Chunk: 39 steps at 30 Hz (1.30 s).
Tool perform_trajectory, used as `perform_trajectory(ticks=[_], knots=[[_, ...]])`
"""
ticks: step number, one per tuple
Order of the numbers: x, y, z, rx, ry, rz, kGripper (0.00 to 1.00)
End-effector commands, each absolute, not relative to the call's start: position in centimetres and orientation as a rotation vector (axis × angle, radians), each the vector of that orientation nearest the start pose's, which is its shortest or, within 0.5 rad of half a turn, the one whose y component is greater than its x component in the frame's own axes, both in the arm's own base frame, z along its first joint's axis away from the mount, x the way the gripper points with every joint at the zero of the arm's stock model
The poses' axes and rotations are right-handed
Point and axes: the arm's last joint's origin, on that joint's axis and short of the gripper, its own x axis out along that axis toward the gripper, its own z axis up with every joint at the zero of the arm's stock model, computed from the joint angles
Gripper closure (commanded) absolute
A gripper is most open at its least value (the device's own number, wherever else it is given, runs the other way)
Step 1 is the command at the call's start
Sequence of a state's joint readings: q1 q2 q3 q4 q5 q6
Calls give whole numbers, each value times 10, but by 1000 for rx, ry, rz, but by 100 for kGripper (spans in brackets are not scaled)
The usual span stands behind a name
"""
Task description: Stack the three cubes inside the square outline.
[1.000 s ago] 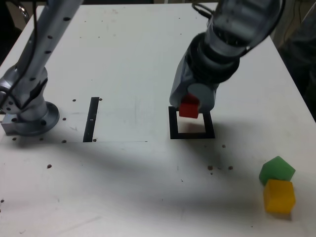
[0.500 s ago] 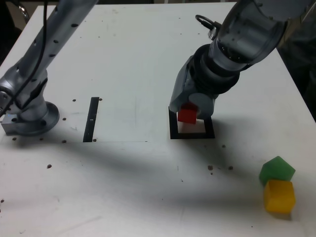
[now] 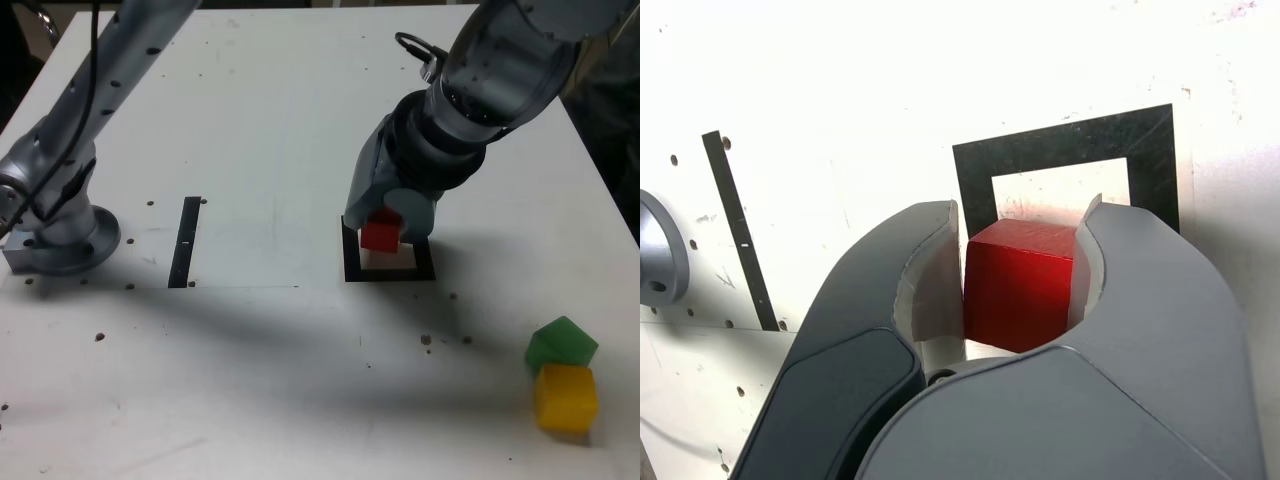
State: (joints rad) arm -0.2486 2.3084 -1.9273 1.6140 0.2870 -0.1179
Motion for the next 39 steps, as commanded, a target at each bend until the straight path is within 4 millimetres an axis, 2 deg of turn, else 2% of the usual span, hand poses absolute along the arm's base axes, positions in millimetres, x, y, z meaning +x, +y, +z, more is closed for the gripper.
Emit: perform_trajectory(ticks=[1,8,12,22,28,34,39], knots=[[403,-87,224,450,1928,136,62],[404,-85,223,446,1928,137,62],[404,-83,223,442,1928,133,58],[402,-80,226,432,1931,116,43],[400,-80,228,427,1934,112,27],[399,-79,229,425,1928,115,17],[393,-77,243,417,1898,129,5]])
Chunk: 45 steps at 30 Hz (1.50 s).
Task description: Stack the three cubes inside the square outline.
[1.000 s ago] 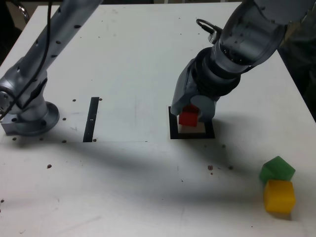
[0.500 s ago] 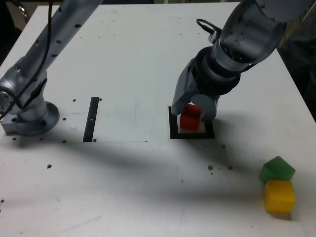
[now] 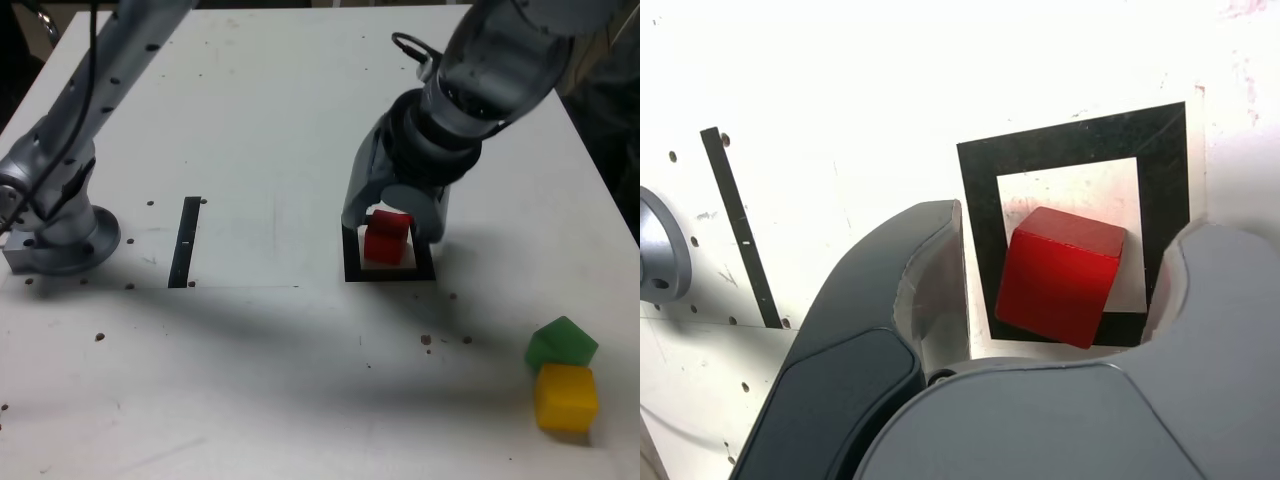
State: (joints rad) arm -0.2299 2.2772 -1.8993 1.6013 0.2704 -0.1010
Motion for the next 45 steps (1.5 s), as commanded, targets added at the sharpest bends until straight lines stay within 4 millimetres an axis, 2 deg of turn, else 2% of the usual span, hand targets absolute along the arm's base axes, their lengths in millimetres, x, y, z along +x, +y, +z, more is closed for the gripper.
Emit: perform_trajectory(ticks=[1,5,10,21,29,33,39,45], knots=[[389,-76,252,410,1876,132,3],[384,-75,275,388,1808,131,1],[392,-79,297,365,1705,103,1],[392,-118,317,296,1604,-20,1],[386,-157,320,165,1573,-24,0],[389,-179,318,135,1553,-14,0],[406,-213,305,117,1519,-37,0],[423,-227,281,127,1537,-72,0]])
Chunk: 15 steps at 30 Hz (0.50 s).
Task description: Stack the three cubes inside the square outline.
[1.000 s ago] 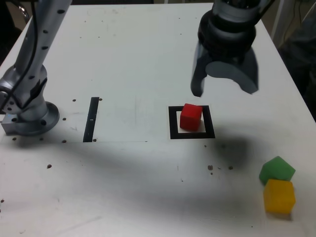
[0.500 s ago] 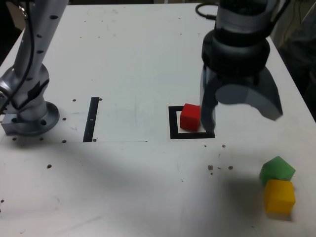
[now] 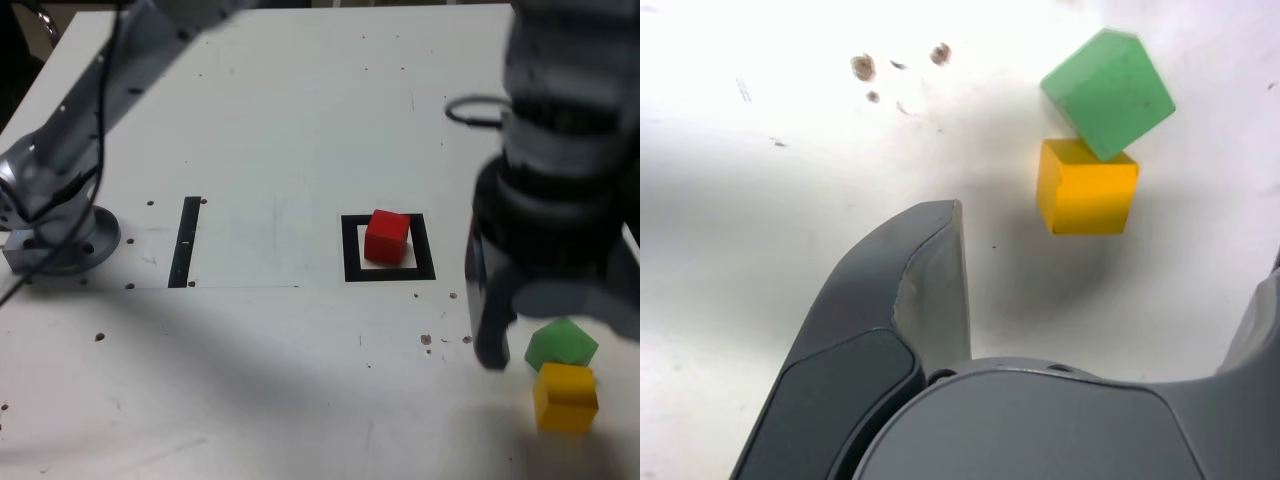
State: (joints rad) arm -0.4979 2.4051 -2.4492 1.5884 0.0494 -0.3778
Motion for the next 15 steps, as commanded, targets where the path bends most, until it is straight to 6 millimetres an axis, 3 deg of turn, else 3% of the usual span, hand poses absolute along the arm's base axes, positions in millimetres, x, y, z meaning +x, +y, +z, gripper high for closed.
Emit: perform_trajectory(ticks=[1,15], knots=[[425,-228,278,131,1543,-75,0],[444,-239,240,151,1588,-97,3]])
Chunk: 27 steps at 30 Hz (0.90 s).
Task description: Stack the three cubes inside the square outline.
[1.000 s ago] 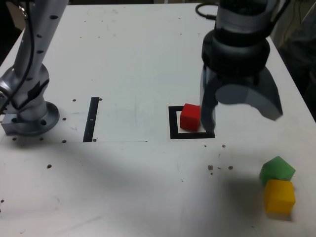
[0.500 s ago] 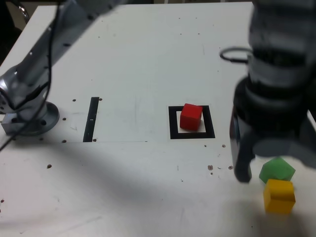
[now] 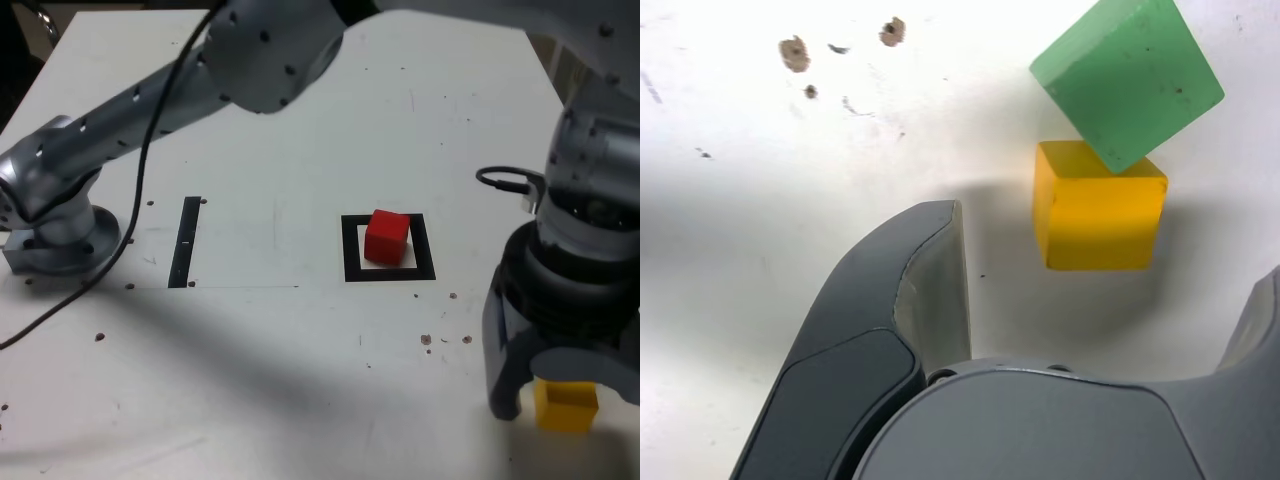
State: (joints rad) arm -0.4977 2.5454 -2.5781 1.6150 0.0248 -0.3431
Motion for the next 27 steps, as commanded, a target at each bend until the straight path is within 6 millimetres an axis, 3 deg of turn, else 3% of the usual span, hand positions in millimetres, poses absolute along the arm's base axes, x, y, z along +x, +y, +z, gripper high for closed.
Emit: perform_trajectory(ticks=[1,27], knots=[[445,-240,238,155,1591,-97,3],[459,-243,208,204,1606,-135,22]])
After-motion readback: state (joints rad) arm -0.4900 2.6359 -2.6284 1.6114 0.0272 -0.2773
